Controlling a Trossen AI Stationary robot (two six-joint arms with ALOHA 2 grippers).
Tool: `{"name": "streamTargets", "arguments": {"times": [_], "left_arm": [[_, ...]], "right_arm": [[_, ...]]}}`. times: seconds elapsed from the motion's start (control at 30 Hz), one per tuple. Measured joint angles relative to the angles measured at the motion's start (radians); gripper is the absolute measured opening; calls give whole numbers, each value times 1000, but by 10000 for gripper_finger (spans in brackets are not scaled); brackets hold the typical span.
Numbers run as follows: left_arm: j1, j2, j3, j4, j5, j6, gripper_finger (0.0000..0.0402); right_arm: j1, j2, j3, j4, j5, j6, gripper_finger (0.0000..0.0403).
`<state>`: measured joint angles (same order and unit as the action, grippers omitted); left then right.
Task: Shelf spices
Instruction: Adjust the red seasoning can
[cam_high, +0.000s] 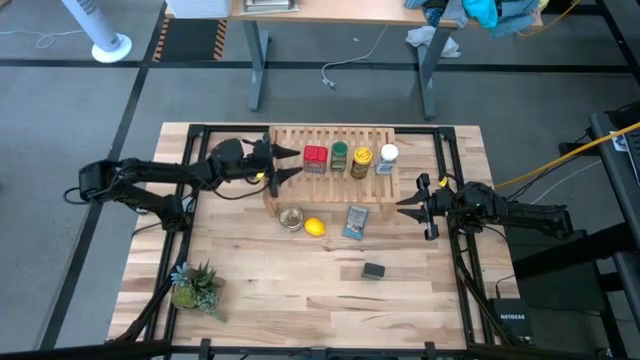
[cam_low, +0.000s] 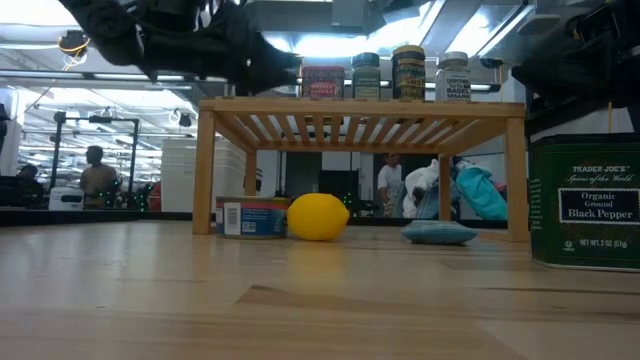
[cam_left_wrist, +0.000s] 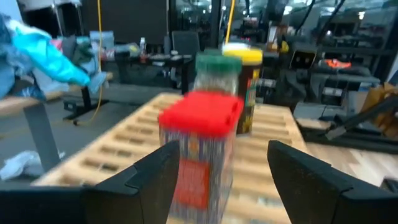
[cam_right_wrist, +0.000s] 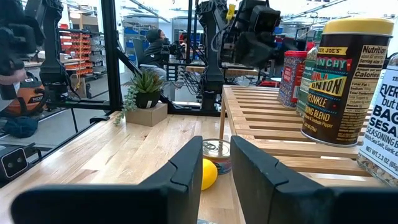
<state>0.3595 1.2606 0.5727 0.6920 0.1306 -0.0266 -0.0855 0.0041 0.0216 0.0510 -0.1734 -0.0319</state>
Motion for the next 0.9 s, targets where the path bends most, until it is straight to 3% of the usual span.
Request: {"name": "streamTargets", "arguments": {"times": [0.33,0.77,0.9], "left_arm": [[1,79,93,-111,0,62,237],[61,84,97,-157,1,148,237],[89,89,97,-157,74,170,237]], "right_arm": [[0,0,0,0,0,0,88],[0,0,0,-1,-3,0,88],[0,0,0,0,-3,0,88]]}}
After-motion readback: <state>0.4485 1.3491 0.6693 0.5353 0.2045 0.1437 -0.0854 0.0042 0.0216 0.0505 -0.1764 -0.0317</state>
